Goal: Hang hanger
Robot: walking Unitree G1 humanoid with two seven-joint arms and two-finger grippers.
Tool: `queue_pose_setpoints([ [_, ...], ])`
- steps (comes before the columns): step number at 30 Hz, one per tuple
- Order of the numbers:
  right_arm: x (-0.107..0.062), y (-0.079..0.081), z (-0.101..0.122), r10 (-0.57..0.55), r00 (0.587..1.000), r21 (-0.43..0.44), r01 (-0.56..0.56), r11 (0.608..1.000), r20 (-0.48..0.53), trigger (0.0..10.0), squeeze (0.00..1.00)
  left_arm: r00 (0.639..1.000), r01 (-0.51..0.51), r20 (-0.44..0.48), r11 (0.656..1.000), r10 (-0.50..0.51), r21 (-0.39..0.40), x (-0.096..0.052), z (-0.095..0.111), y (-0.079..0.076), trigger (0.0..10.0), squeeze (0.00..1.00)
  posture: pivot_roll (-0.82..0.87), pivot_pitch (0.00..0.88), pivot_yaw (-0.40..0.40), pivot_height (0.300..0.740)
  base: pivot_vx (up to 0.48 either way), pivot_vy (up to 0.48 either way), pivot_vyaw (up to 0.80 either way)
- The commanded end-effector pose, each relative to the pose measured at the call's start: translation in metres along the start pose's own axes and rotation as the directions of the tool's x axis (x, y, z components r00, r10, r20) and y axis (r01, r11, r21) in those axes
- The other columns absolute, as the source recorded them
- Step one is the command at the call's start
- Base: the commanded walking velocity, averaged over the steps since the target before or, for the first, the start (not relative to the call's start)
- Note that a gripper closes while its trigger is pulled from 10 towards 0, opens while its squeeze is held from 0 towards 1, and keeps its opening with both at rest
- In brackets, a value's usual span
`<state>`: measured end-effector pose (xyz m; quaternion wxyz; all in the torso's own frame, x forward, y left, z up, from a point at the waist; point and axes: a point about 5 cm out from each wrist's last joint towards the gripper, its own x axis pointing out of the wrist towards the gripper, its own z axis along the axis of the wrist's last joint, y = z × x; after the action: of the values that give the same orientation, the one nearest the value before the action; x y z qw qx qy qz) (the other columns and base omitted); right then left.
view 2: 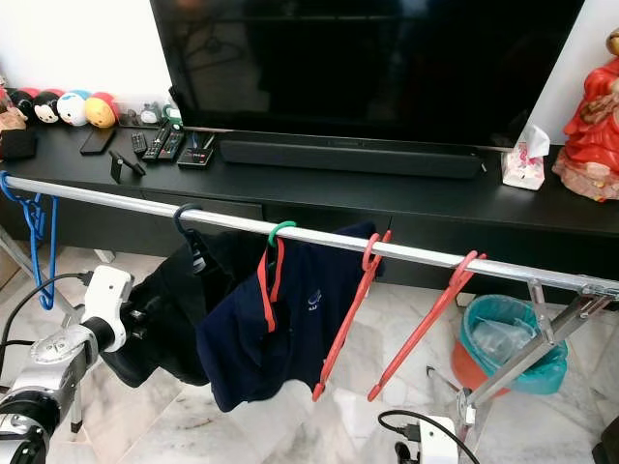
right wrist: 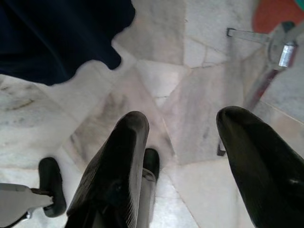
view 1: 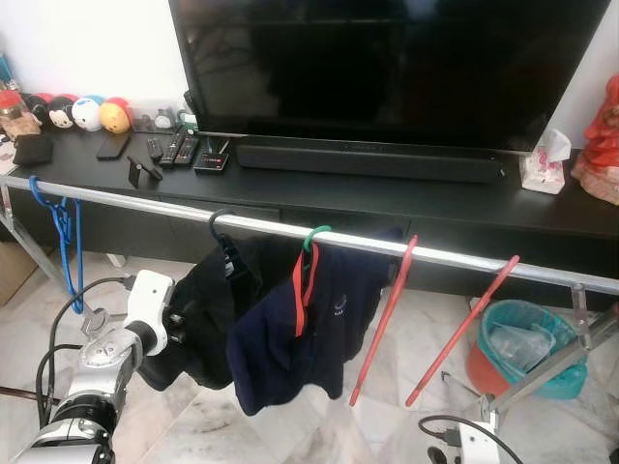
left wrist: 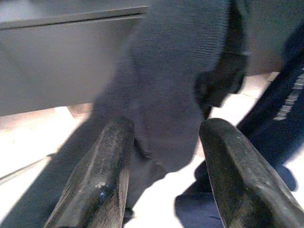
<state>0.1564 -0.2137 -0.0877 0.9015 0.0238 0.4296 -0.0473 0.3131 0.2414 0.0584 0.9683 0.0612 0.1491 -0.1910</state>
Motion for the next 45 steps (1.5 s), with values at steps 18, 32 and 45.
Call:
queue_pose_setpoints([
  [18,0.01,0.044,0.016,0.037,0.999,-0.02,-0.037,0.999,-0.005,10.0,0.0,0.981,0.023,0.188,0.997,-0.038,0.077,0.008,0.052,0.006,10.0,1.0,-0.04,0.0,-0.006,0.74,0.0,0.0,0.0],
  [32,0.01,0.028,0.018,0.015,1.0,-0.012,-0.015,1.0,-0.003,10.0,0.0,0.988,-0.141,0.072,0.989,0.137,0.047,0.008,0.035,0.02,10.0,1.0,-0.06,0.0,-0.004,0.74,0.0,0.0,0.0],
  [45,0.004,0.009,0.007,0.002,1.0,-0.006,-0.002,1.0,-0.012,10.0,0.0,0.98,-0.197,-0.035,0.98,0.197,-0.014,-0.01,0.009,0.036,10.0,0.0,-0.06,0.0,-0.004,0.74,0.0,0.0,0.0],
])
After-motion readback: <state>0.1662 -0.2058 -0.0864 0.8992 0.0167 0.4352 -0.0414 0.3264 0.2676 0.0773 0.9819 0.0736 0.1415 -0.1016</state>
